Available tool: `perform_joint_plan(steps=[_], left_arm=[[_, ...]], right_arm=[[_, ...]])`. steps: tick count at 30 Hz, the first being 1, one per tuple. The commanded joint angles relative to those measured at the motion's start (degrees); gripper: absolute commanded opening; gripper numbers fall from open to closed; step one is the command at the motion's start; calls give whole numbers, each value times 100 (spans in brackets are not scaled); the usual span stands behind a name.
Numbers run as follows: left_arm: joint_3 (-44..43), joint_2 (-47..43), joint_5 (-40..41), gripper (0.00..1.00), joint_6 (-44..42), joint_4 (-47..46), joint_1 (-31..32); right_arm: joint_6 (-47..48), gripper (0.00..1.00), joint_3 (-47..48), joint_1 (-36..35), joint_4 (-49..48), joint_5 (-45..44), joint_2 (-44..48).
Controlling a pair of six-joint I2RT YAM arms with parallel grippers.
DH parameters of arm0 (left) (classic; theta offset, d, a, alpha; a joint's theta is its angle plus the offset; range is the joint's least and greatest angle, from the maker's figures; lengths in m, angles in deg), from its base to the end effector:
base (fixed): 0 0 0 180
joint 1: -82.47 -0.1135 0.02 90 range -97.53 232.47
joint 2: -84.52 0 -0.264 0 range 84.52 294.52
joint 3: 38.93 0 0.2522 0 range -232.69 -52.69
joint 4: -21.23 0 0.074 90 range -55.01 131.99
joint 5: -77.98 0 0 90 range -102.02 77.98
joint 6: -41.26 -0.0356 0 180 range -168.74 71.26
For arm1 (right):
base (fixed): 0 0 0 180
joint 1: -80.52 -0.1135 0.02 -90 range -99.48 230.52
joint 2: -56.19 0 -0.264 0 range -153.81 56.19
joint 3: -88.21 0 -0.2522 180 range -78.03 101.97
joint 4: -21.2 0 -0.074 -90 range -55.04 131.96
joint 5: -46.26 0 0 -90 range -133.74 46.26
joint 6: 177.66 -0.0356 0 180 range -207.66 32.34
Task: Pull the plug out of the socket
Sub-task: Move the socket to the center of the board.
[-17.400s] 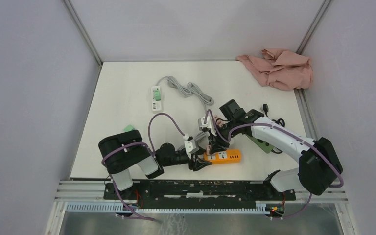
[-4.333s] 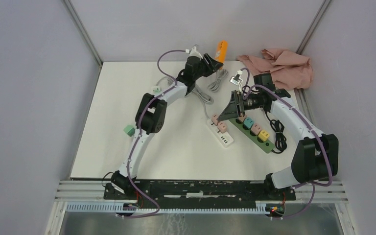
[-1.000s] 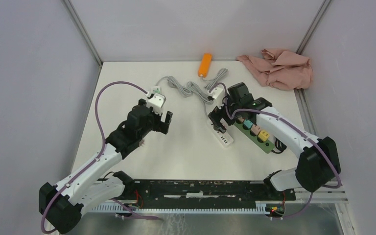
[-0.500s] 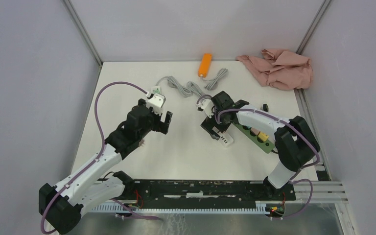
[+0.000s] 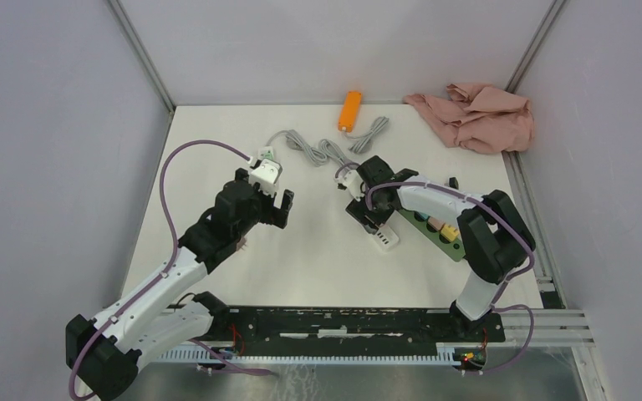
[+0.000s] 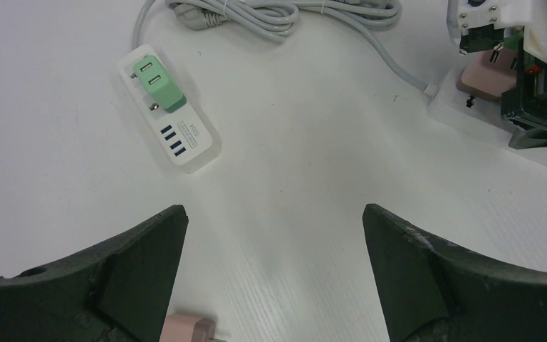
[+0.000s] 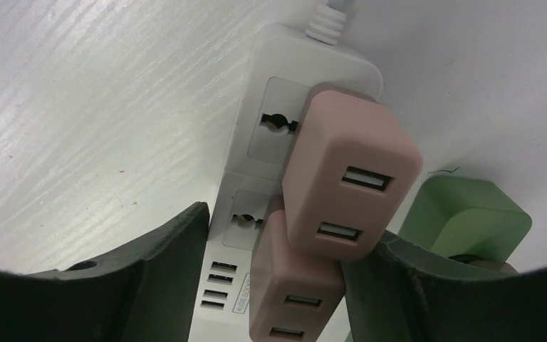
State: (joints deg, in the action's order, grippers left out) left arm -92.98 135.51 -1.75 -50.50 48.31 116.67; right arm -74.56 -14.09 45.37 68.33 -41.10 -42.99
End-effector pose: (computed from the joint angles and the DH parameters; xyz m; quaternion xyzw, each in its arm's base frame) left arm 0.1733 -0.1101 0.2877 0.2115 0.8096 -0.0794 0.5417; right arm 0.2744 0.1952 0.1798 -0.4054 0.8948 0.0577 0.1778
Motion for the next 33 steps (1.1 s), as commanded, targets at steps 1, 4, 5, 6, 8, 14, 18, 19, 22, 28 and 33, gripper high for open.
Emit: perform_joint_plan(steps=[1, 4, 5, 6, 8, 14, 18, 19, 22, 28, 33], left_arm=[[-5, -96, -77, 100, -240, -260, -27], [-5, -90, -84, 100, -246, -270, -29], [0, -96, -81, 100, -248, -275, -29], [-4, -105, -80, 100, -246, -274, -27], [4, -117, -83, 100, -255, -271, -26], [17, -213, -56, 100, -285, -285, -27], [39, -264, -39, 100, -299, -309, -29], [39, -264, -40, 100, -299, -311, -27], [39, -263, -36, 100, -299, -312, -25], [56, -273, 6, 100, -320, -320, -23], [74, -274, 24, 100, -339, -341, -27]], right_arm=[[-73, 66, 269, -44, 91, -51, -129], [-71, 62, 325, -58, 153, 7, -184], [-71, 59, 342, -58, 179, 21, -194], [-59, 54, 372, -61, 213, 56, -186], [28, 39, 413, -63, 304, 167, -122], [733, 20, 400, -66, 595, 952, 339], [1339, 16, 285, -154, 908, 1674, 511], [1536, 16, 243, -237, 976, 1774, 543], [2092, 16, 58, -619, 1112, 1937, 668], [2888, 19, -397, -1421, 949, 1710, 850], [3497, 29, -537, -1830, 1060, 1649, 886]])
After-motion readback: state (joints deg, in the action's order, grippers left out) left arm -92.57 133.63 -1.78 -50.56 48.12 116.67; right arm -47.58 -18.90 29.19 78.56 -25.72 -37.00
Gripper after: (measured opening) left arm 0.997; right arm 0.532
